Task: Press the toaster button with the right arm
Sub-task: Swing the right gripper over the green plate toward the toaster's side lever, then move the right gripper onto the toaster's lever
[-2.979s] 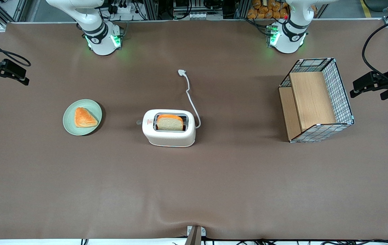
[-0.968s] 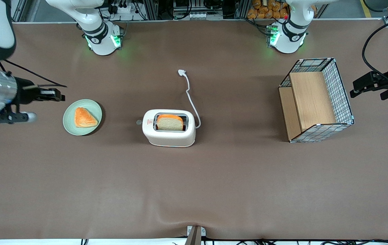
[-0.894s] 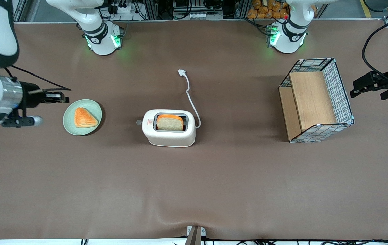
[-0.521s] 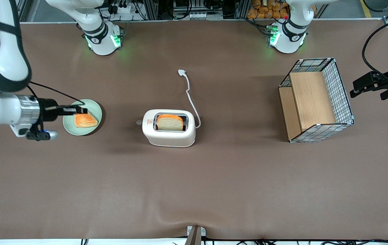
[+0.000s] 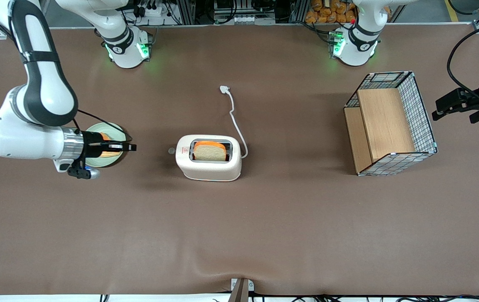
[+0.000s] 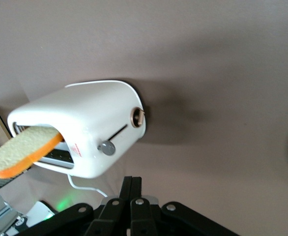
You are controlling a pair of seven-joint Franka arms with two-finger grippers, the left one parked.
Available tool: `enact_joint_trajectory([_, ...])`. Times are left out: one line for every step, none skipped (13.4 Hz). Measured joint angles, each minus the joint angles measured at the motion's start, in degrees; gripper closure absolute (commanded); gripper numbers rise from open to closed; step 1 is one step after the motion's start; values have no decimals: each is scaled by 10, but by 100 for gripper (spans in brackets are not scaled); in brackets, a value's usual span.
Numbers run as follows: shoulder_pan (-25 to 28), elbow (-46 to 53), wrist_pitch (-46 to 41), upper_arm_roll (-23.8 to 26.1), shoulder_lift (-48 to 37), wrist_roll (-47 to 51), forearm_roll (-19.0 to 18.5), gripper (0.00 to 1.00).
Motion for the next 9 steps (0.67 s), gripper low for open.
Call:
enact_joint_trajectory([5,-9,12,0,0,0,22,100])
enact_joint_trajectory([10,-19,27,0,0,0,40,100])
enact_joint_trajectory([19,-29,44,0,0,0,49,100])
enact_joint_trajectory([27,-38,61,1,0,0,55,100])
enact_joint_trajectory([35,-44,72,1,1,0,58,100])
enact_joint_trajectory([42,-47,79,1,3,0,59,100])
enact_joint_trajectory([47,-50,83,1,5,0,60,100])
enact_joint_trajectory([50,-50,84,1,9,0,60,100])
enact_joint_trajectory([53,-52,84,1,12,0,61,100])
